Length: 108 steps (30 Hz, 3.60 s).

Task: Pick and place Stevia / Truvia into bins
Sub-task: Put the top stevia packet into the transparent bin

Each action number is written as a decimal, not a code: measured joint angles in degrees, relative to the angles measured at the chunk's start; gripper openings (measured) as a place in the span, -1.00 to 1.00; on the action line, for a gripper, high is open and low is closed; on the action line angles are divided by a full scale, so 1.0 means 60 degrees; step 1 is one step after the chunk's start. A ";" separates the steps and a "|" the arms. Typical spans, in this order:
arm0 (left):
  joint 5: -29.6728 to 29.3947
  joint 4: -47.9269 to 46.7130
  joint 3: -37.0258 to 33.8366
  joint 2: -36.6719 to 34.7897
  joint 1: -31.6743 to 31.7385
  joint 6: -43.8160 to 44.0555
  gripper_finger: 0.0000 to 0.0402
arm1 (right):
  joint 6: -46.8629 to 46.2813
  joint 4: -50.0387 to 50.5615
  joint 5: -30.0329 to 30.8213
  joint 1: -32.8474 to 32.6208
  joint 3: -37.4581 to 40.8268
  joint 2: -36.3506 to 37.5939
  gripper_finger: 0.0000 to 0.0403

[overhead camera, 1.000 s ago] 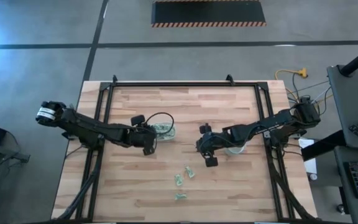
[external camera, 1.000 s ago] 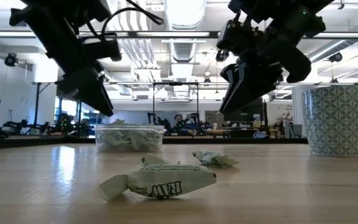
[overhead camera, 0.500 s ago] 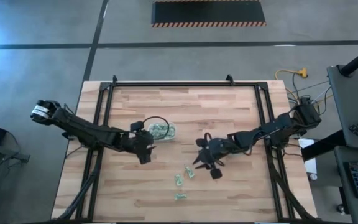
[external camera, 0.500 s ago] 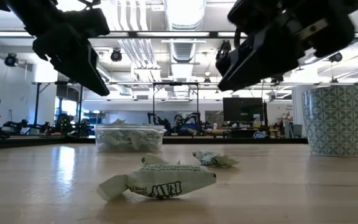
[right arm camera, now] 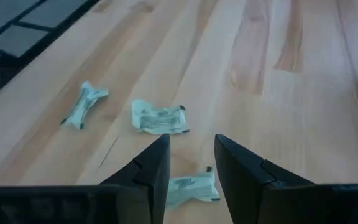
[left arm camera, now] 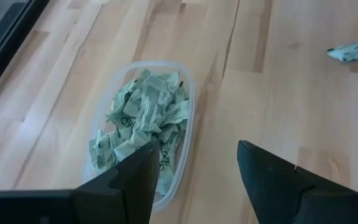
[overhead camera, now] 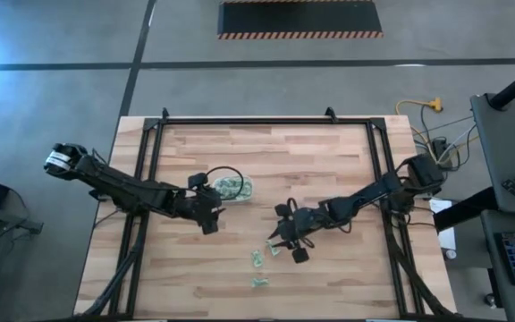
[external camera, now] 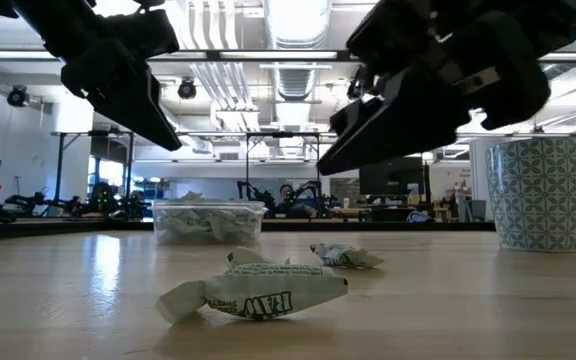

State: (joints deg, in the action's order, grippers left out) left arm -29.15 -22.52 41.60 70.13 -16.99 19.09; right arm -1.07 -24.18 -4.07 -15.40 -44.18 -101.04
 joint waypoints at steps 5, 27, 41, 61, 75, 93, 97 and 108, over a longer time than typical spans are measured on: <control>-0.0006 -0.0076 0.0000 0.0000 0.0000 -0.0066 0.00 | -0.0798 0.1076 0.0308 0.0106 -0.0595 -0.0512 -0.39; -0.0008 -0.0079 0.0000 0.0000 0.0000 -0.0251 0.00 | -0.0823 0.4989 0.0211 0.0114 -0.3118 -0.1999 -0.48; 0.0282 -0.0316 0.0000 -0.0127 -0.0004 -0.0238 0.00 | 0.0186 0.5332 0.0186 0.0172 -0.3692 -0.1899 -0.91; 0.0666 -0.1928 0.0002 -0.0433 -0.0637 0.0999 0.00 | 0.1793 0.4340 0.2707 0.2848 -0.4886 -0.1617 -0.91; 0.0597 -0.2080 0.0000 -0.0433 -0.0630 0.0934 0.00 | 0.2249 0.4003 0.0696 0.3490 -0.4848 -0.2292 -0.91; 0.0608 -0.2080 0.0000 -0.0430 -0.0678 0.1016 0.00 | 0.2862 0.4139 0.1446 0.3585 -0.4940 -0.2369 -0.91; 0.0608 -0.2074 0.0000 -0.0426 -0.0678 0.1022 0.00 | 0.3225 0.4145 0.1461 0.3612 -0.4940 -0.2368 -0.91; 0.0608 -0.2025 0.0000 -0.0426 -0.0678 0.1045 0.00 | 0.2953 0.4133 0.1423 0.3676 -0.4940 -0.2385 -0.58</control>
State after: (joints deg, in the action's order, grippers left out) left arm -25.50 -34.67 41.60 67.57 -21.06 25.36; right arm 16.65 0.62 4.47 6.65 -73.82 -115.35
